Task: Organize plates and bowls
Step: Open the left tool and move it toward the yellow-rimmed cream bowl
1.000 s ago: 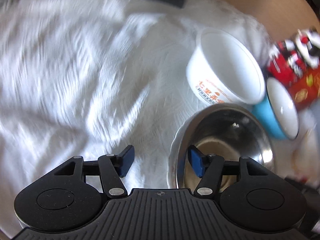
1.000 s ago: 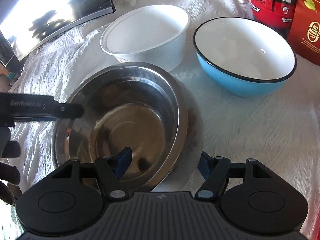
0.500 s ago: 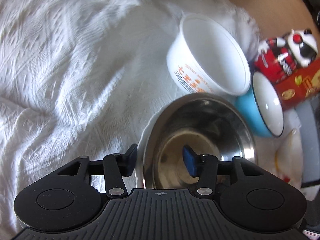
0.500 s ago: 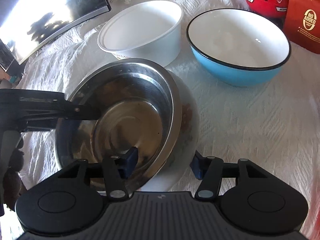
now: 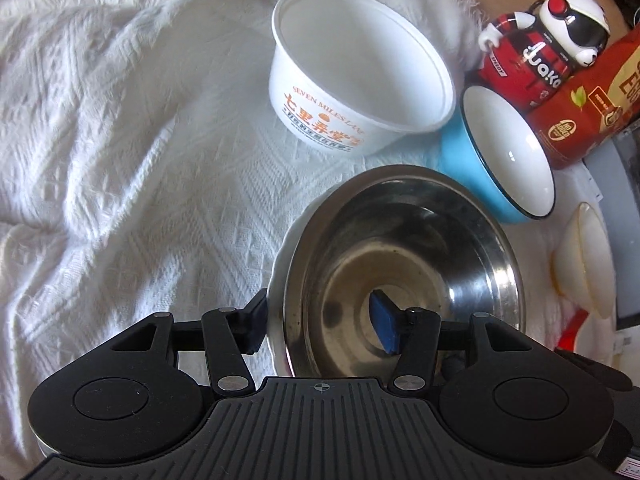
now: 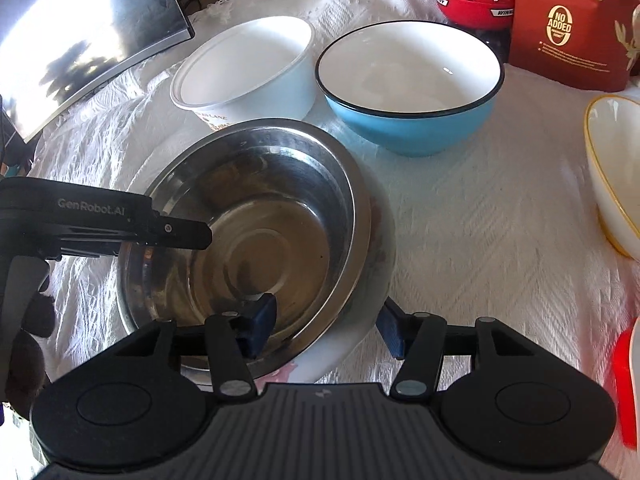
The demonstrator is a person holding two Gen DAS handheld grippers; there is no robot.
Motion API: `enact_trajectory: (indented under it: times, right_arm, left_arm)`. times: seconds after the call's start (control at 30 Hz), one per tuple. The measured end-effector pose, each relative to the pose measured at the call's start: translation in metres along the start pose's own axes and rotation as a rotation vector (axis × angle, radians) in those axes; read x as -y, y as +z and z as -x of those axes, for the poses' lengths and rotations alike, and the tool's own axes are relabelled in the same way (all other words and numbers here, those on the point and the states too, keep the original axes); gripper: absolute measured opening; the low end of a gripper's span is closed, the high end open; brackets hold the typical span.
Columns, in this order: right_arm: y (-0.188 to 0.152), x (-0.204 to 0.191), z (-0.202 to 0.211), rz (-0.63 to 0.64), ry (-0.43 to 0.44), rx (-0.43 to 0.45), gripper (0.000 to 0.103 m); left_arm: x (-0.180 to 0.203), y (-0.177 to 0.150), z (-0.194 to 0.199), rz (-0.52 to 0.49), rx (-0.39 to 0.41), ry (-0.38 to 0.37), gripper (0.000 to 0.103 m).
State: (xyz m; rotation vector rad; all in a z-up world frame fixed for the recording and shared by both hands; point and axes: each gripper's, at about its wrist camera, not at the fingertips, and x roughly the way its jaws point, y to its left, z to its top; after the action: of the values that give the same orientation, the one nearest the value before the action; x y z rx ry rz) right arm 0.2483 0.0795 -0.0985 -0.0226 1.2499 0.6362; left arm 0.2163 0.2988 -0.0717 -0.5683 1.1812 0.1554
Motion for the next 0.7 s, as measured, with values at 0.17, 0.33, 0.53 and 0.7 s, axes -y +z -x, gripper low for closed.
enact_trajectory:
  times: [0.17,0.33,0.53,0.7]
  right_arm:
    - [-0.001,0.006,0.023,-0.024,-0.043,0.098,0.056]
    - [-0.003,0.030,0.067,-0.081,-0.157,0.246,0.057]
    - [-0.020,0.080,0.122,-0.179,-0.292,0.331,0.057]
    - [-0.050,0.136,0.158,-0.293,-0.371,0.316,0.057]
  left_arm:
    - [0.008,0.006,0.035,-0.027,0.141,0.028,0.055]
    - [0.030,0.015,0.070,-0.070,0.272,-0.001,0.055]
    - [0.097,0.010,0.064,-0.207,0.229,-0.211,0.055]
    - [0.170,-0.014,0.030,-0.340,0.102,-0.331,0.055]
